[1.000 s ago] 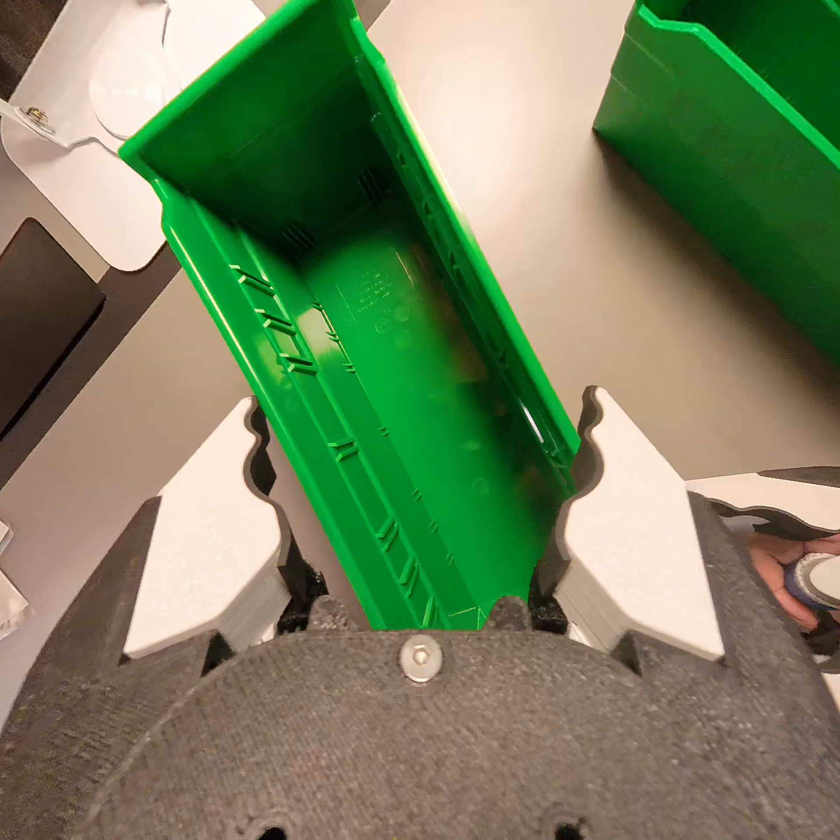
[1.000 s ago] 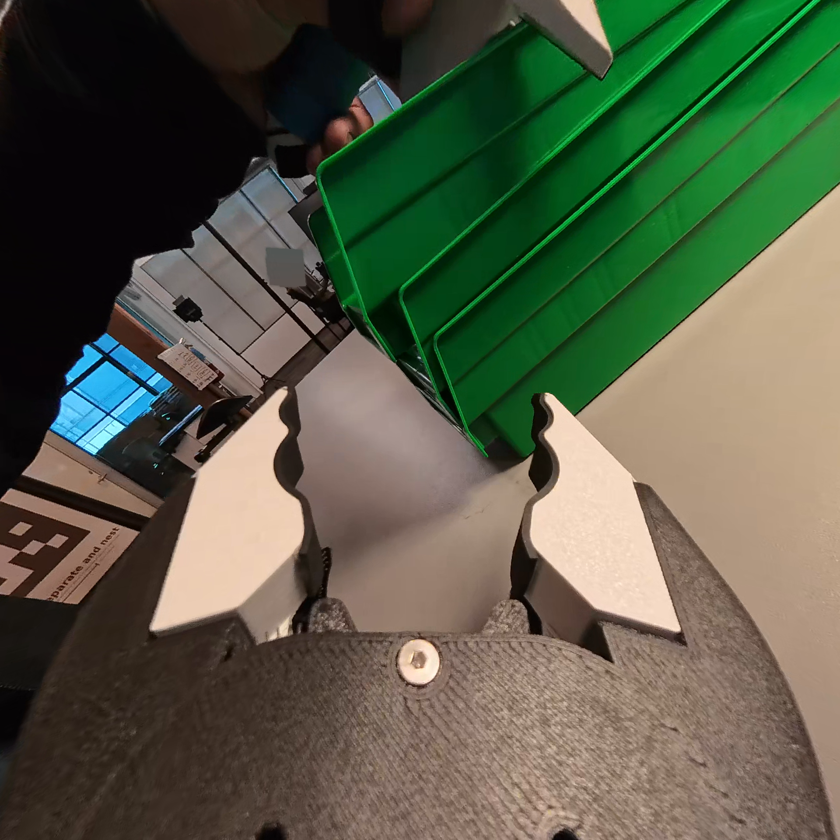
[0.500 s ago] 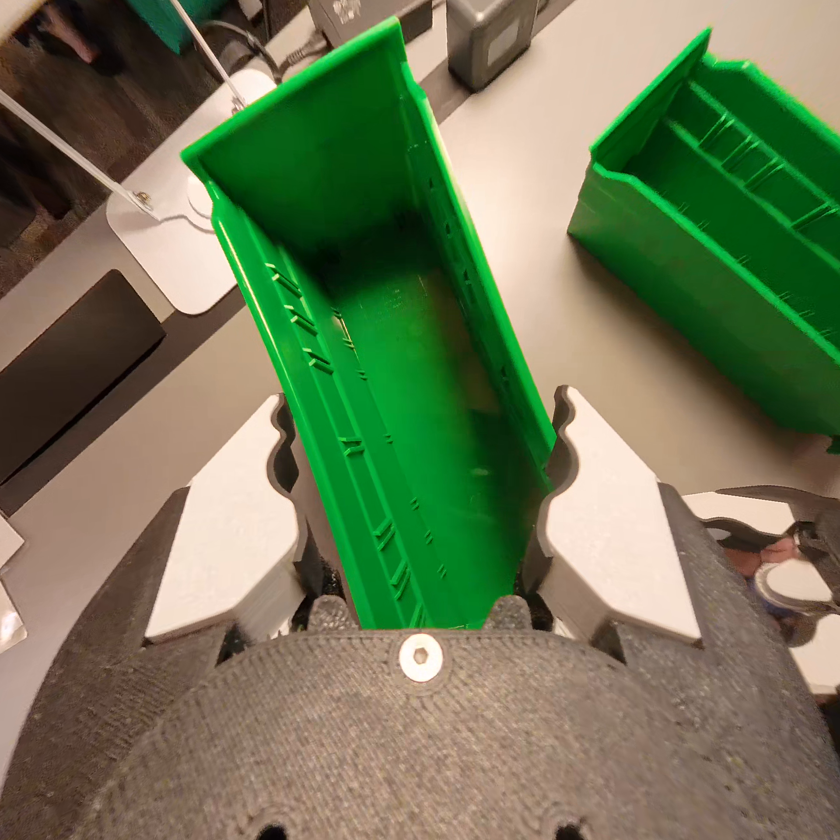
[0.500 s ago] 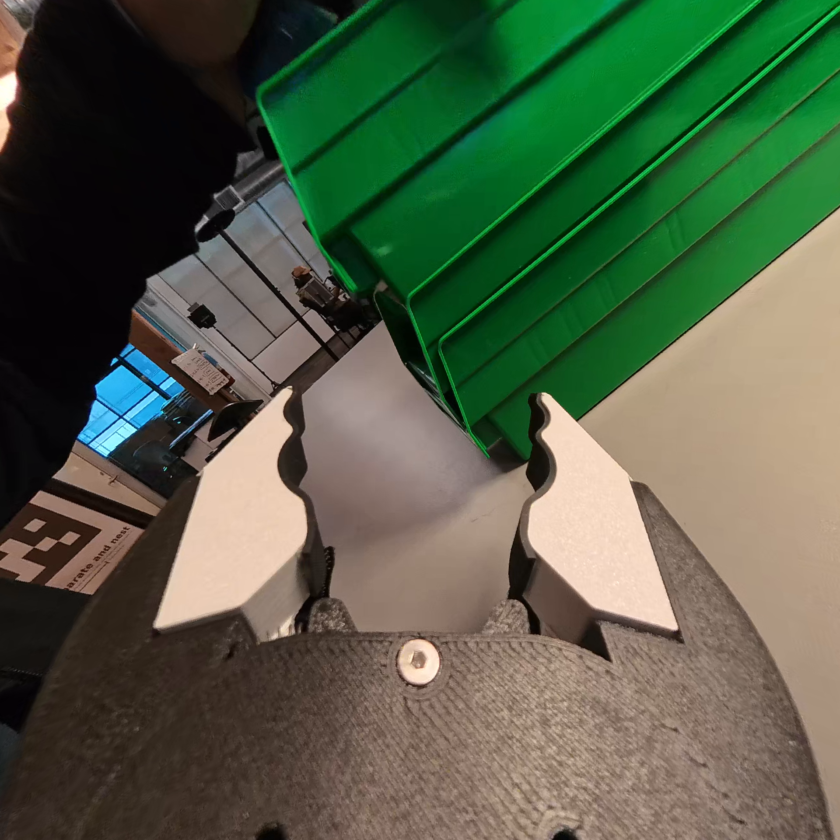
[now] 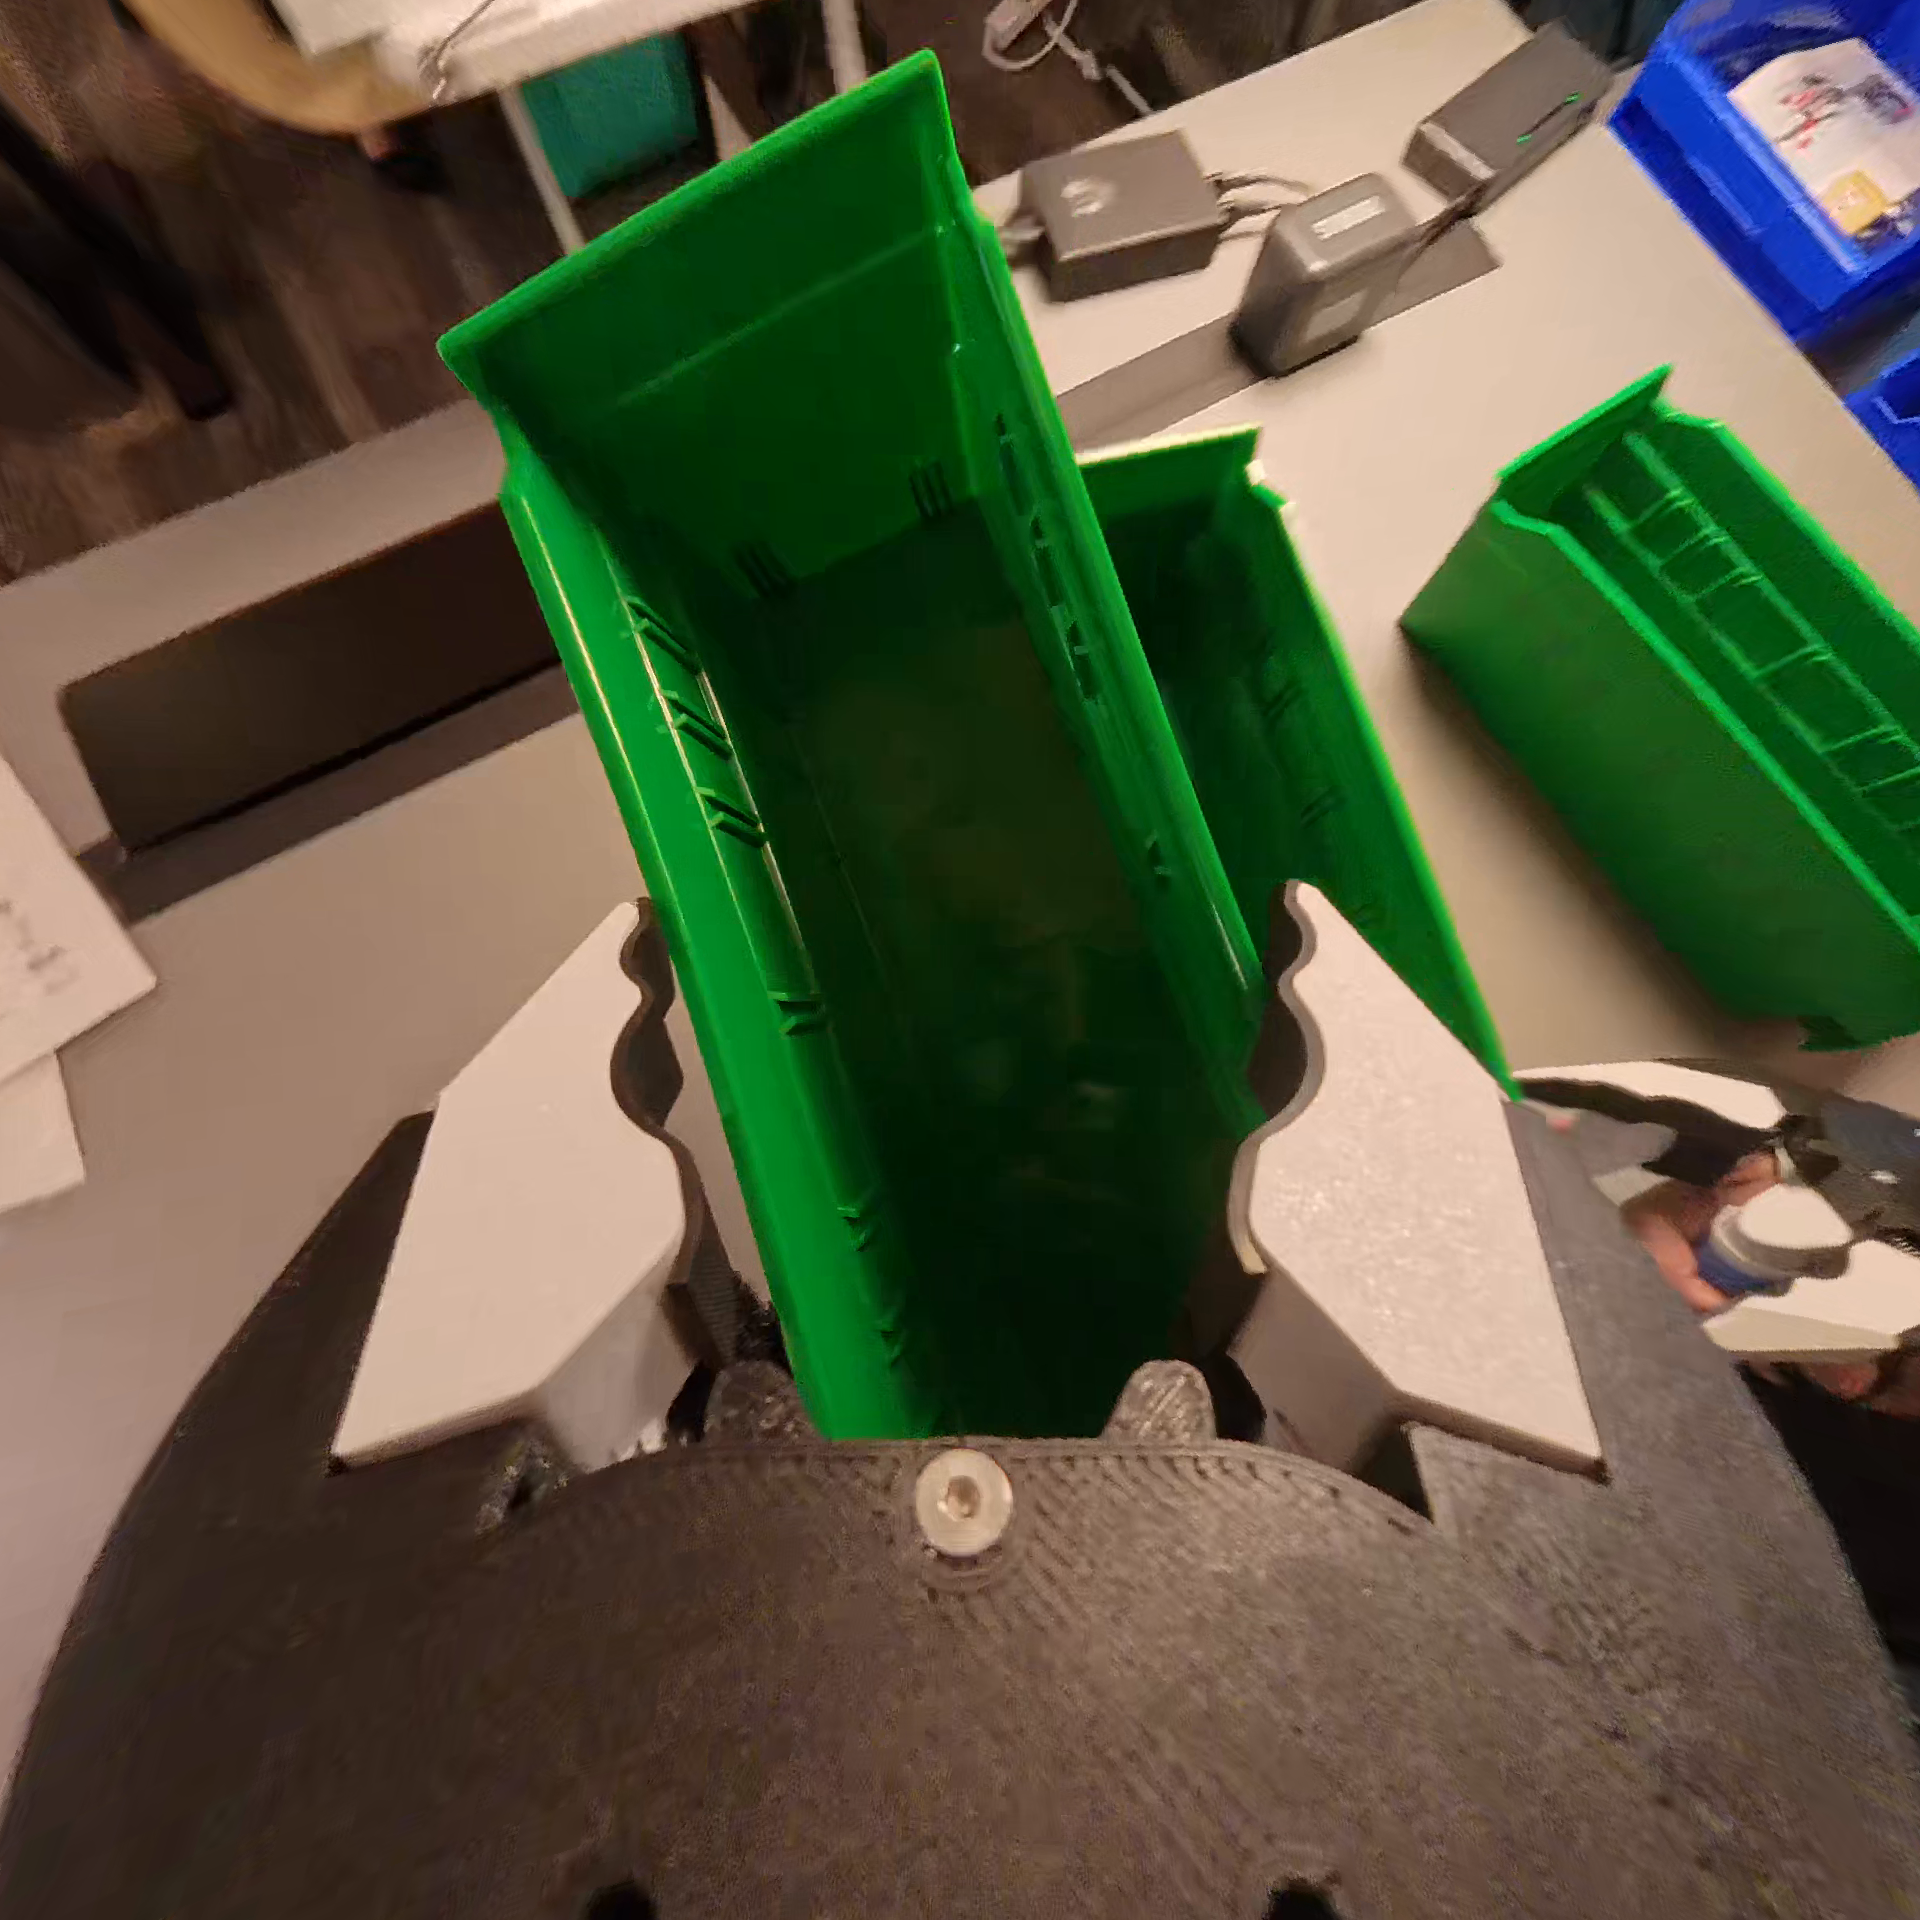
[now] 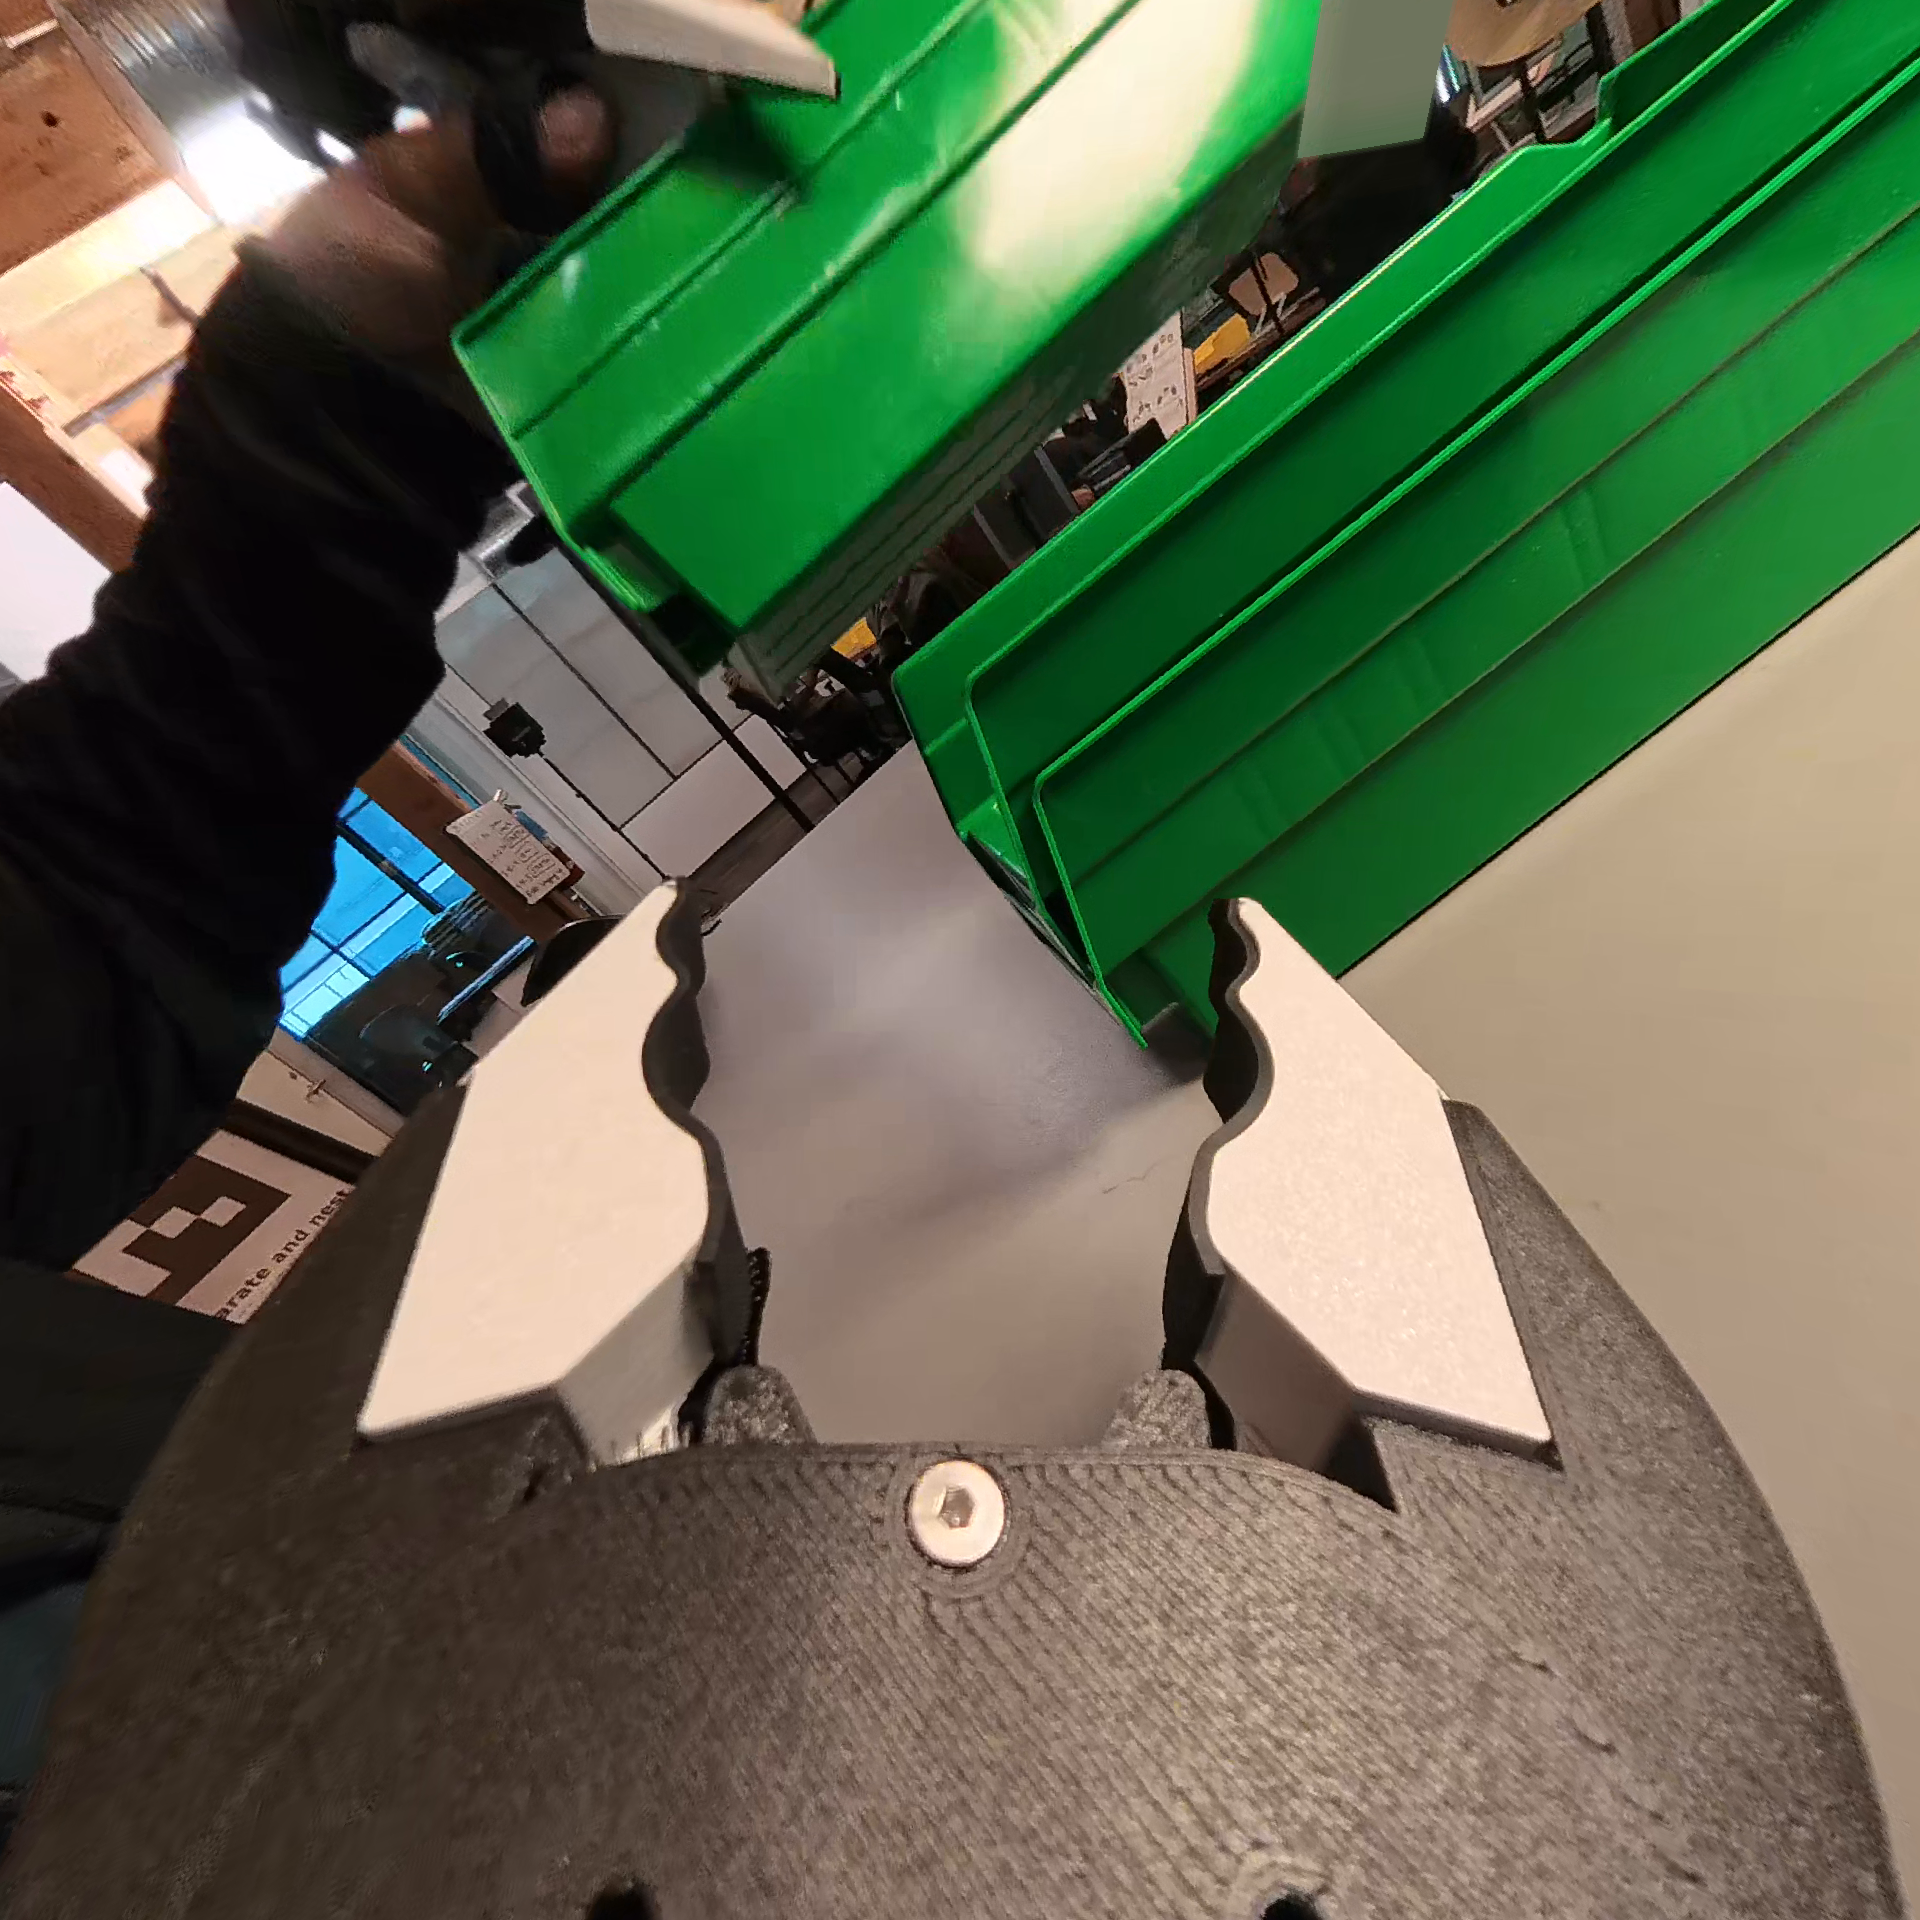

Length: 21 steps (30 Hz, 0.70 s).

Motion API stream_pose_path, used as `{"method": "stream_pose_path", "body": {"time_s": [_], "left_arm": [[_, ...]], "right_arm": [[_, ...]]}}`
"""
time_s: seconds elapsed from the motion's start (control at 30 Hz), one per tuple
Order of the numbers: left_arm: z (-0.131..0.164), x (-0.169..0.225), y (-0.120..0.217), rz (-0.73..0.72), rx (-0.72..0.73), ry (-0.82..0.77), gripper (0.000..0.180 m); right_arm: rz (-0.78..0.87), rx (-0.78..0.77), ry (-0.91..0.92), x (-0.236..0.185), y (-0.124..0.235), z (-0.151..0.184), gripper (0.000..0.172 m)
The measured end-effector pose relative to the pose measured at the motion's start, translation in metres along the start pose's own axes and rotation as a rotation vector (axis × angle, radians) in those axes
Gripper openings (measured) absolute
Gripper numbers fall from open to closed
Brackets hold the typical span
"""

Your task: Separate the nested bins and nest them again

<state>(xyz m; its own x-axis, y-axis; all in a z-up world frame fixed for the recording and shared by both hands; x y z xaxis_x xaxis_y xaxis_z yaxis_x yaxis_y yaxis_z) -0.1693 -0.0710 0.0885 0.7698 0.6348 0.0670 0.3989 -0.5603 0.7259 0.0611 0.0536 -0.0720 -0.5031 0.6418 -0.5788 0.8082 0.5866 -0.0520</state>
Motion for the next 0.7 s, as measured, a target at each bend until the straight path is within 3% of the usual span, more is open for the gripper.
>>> {"method": "stream_pose_path", "body": {"time_s": [0.43, 0.7], "left_arm": [[0.155, -0.138, -0.021, -0.177, -0.21, 0.168, 0.114], [0.178, -0.151, -0.018, -0.221, -0.19, 0.165, 0.122]], "right_arm": [[0.002, -0.023, 0.009, -0.001, -0.002, 0.003, 0.099], [0.026, -0.048, 0.007, 0.002, -0.005, 0.005, 0.099]]}}
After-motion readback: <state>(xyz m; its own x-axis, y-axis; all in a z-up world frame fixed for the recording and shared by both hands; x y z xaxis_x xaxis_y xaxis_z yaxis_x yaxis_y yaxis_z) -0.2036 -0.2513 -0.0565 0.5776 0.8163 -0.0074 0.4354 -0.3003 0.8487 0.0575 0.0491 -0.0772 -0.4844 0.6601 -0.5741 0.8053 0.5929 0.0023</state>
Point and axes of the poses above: each gripper's, where its closed fingertips meet, y back along the fingers, z out of its underside, x = y × z across the jaws, the point moved 4 cm from there along y, back along the fingers, and after that the axes turned 1 degree about y, right-handed, at the moved point
